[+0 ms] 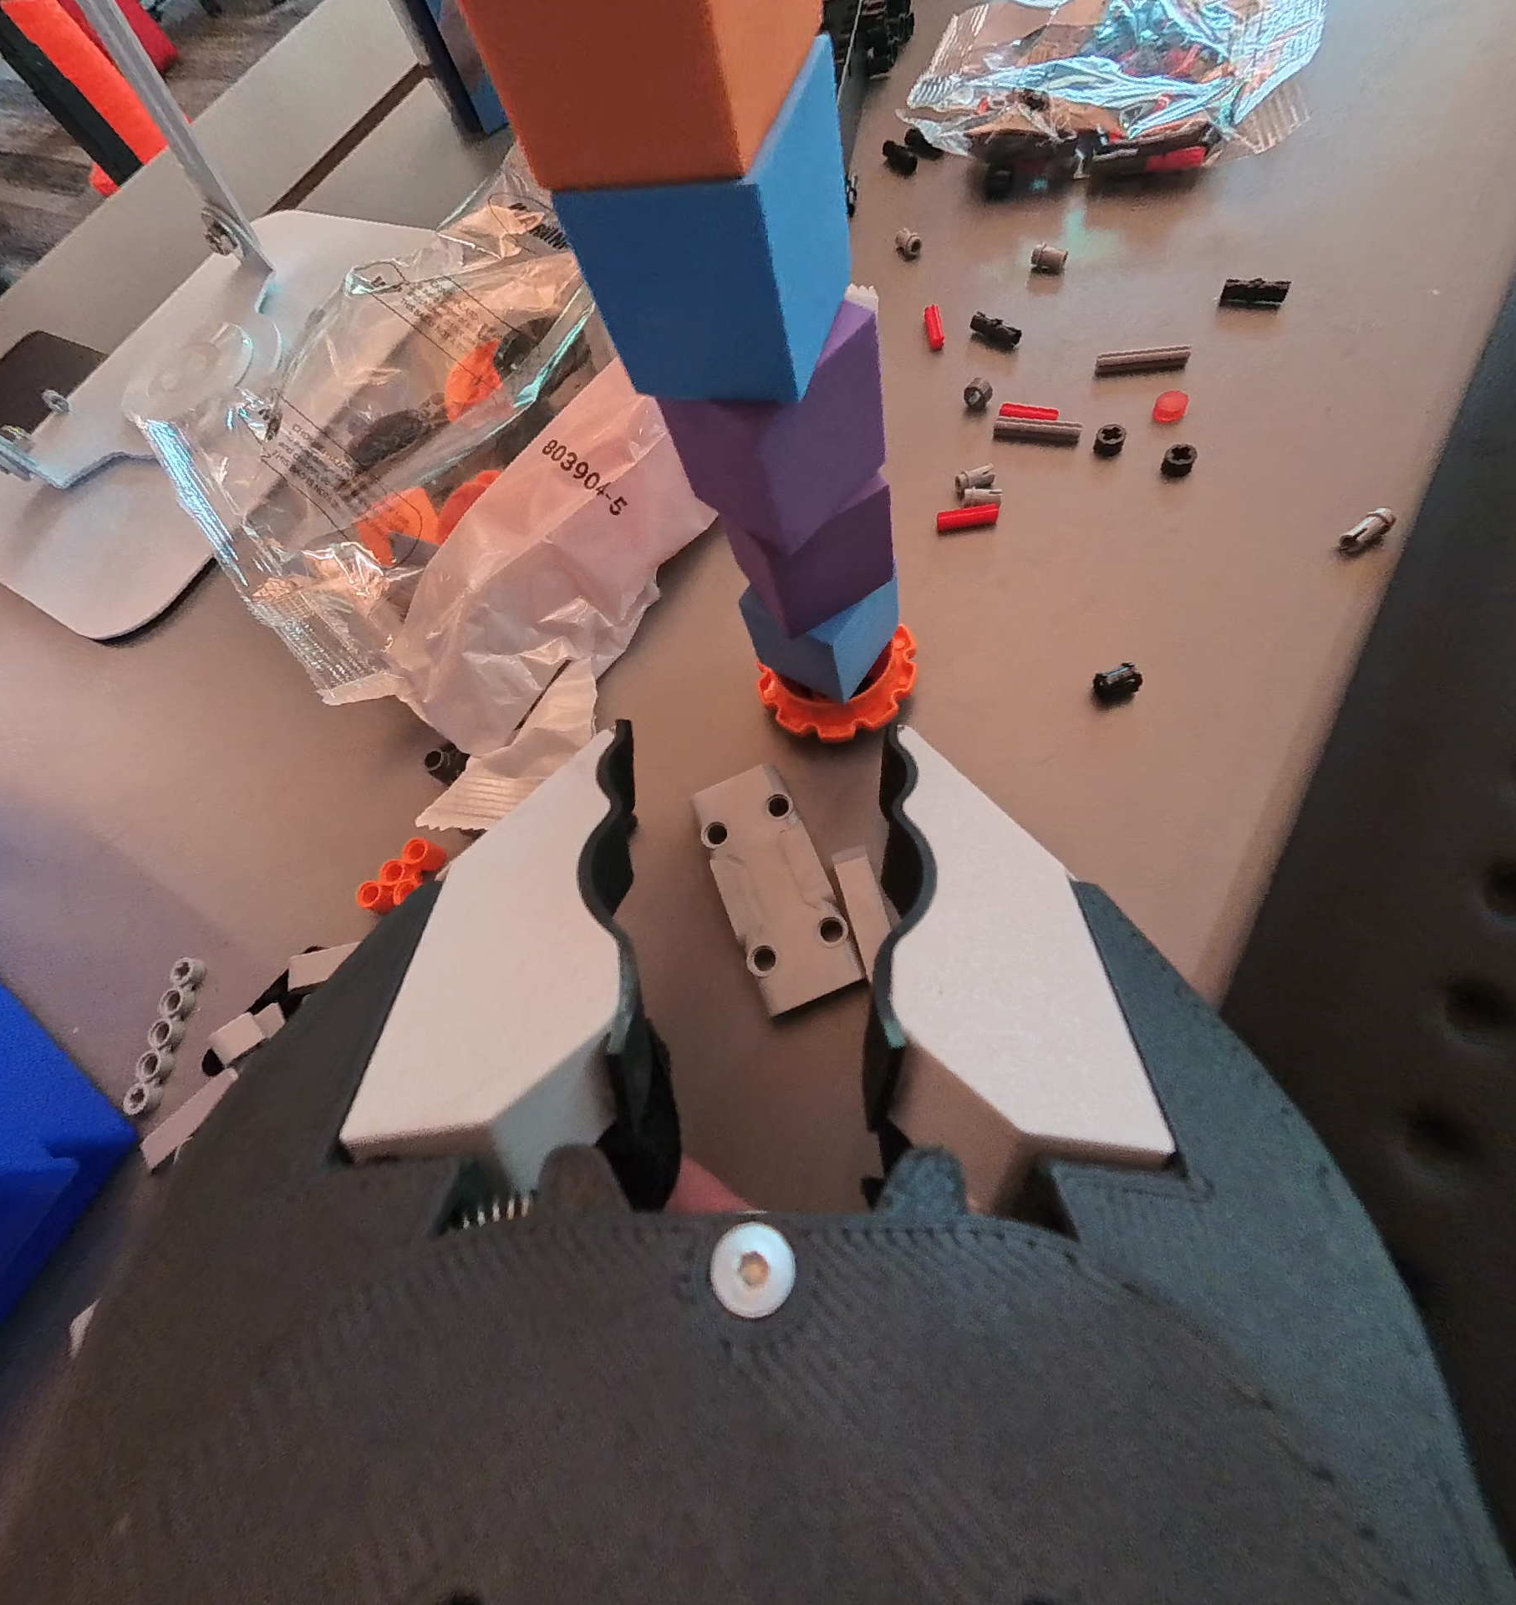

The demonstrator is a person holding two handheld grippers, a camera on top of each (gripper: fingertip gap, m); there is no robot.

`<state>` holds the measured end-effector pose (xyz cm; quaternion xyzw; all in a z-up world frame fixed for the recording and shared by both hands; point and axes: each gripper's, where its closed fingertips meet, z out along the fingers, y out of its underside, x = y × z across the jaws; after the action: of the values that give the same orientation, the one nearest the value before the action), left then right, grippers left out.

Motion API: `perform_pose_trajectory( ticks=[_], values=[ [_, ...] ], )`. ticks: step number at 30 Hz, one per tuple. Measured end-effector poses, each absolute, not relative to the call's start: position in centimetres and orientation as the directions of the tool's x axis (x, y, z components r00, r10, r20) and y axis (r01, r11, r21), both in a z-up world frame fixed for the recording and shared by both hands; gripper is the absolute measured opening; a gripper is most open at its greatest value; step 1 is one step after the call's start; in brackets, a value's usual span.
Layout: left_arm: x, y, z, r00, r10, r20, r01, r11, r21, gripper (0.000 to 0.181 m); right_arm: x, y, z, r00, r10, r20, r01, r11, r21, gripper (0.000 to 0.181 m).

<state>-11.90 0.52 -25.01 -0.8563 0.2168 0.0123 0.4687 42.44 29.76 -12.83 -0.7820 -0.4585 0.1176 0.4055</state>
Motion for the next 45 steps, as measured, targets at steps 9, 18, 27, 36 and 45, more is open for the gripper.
perform_pose_trajectory(
  ticks=[9,18,27,36,45],
  values=[
    [-12.3,0.7,-24.5,0.917,-0.332,-0.219,-0.360,-0.455,-0.814,0.055,14.4,15.5,-5.5,0.016,0.991,0.133,0.303,0.122,-0.945,0.027],
    [-12.6,0.7,-20.6,0.933,-0.275,-0.230,-0.310,-0.297,-0.903,0.055,-4.1,4.9,-7.4,-0.311,0.951,0.004,0.154,0.054,-0.987,0.027],
    [-12.2,0.9,-20.3,0.921,-0.285,-0.264,-0.342,-0.273,-0.899,0.055,-9.8,2.5,-10.5,-0.384,0.912,-0.144,0.133,-0.099,-0.986,0.027],
    [-12.1,0.9,-20.5,0.918,-0.291,-0.269,-0.350,-0.280,-0.894,0.055,-10.7,2.2,-10.9,-0.428,0.886,-0.181,0.079,-0.163,-0.983,0.027],
    [-12.1,0.9,-20.6,0.917,-0.293,-0.270,-0.353,-0.280,-0.893,0.055,-10.8,2.2,-11.4,-0.412,0.898,-0.152,0.074,-0.133,-0.988,0.028]
  ],
)
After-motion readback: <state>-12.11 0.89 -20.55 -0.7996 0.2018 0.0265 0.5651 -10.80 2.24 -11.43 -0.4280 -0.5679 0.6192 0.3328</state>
